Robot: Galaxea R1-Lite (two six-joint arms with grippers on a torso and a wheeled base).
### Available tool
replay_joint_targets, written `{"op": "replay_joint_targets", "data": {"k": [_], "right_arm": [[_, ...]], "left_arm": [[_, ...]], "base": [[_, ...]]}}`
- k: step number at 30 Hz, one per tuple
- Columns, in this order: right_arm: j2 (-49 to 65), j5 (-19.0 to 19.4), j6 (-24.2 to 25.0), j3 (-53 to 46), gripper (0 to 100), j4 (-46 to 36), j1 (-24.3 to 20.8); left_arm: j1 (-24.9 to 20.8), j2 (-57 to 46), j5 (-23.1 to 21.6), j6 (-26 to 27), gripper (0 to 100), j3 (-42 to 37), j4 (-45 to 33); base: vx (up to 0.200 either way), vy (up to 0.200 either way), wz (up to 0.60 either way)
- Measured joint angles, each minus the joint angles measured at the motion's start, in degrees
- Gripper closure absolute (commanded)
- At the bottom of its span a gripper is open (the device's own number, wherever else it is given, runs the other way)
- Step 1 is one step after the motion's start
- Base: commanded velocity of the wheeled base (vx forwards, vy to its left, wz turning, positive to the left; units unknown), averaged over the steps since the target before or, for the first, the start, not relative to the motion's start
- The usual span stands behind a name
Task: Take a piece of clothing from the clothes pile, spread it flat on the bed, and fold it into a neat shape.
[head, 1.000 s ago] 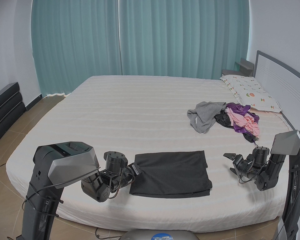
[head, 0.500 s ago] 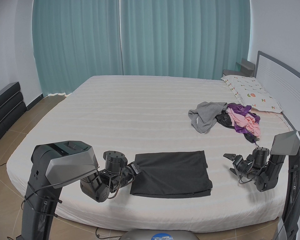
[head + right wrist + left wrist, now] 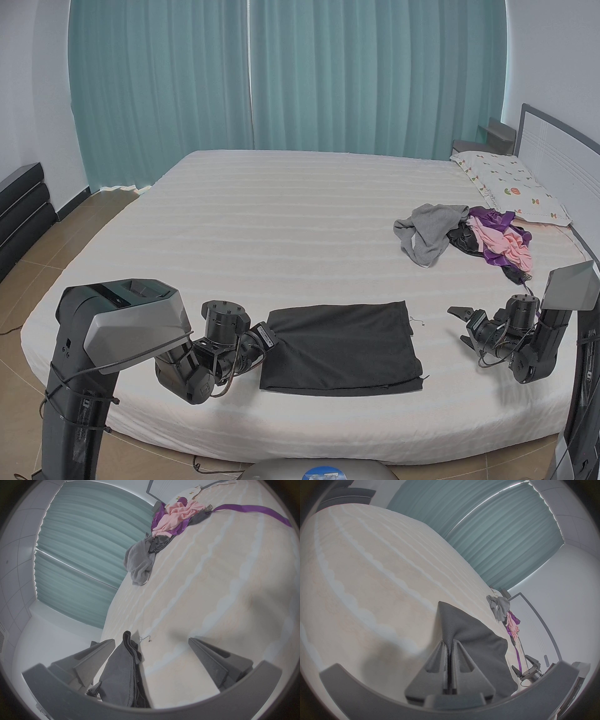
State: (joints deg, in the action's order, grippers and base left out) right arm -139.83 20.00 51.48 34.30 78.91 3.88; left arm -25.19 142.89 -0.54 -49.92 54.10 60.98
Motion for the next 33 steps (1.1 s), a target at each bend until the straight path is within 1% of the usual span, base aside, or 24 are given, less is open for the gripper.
{"op": "replay_joint_targets", "data": {"k": [23,33], "right_arm": [[-0.3,0.1,0.0,-0.9,0,1.2,0.1],[-0.3,0.1,-0.1,-1.0,0,1.2,0.1]], "left_arm": [[2.3,-1.4,0.1,-0.2,100,-1.9,0.0],[2.5,-1.6,0.1,-0.2,100,-2.3,0.0]], "base": [[0.000,0.200,0.00],[0.000,0.200,0.00]]}}
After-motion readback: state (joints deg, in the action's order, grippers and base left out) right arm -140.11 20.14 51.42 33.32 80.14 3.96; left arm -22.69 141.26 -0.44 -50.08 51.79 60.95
